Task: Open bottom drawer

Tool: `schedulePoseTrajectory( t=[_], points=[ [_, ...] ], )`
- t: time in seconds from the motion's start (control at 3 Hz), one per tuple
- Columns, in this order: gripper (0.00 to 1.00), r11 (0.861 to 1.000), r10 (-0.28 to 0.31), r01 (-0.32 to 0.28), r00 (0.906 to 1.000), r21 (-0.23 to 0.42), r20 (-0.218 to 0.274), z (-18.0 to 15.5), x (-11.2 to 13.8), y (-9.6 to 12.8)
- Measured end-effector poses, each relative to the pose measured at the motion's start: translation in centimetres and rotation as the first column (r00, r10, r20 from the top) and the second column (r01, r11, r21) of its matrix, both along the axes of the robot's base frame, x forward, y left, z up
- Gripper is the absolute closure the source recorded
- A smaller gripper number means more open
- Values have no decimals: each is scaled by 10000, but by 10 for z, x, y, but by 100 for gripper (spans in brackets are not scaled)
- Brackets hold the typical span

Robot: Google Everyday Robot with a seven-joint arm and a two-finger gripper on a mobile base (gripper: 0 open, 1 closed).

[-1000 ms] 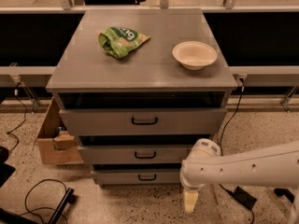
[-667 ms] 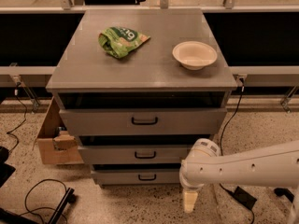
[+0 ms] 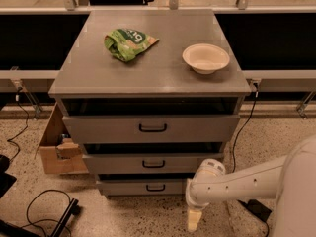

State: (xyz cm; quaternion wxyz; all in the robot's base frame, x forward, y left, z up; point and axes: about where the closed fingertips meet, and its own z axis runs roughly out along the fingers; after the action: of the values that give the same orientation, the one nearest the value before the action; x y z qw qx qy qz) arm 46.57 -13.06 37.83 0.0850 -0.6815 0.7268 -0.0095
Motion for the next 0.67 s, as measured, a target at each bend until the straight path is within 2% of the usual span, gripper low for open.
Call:
schedulePoseTrajectory(
  t=[0.33, 0.67],
  points=[
    [0, 9996, -75, 75, 10000, 288, -24, -50, 10, 0],
    [0, 9995, 0, -2, 10000, 313, 65, -90, 26, -1]
  ],
)
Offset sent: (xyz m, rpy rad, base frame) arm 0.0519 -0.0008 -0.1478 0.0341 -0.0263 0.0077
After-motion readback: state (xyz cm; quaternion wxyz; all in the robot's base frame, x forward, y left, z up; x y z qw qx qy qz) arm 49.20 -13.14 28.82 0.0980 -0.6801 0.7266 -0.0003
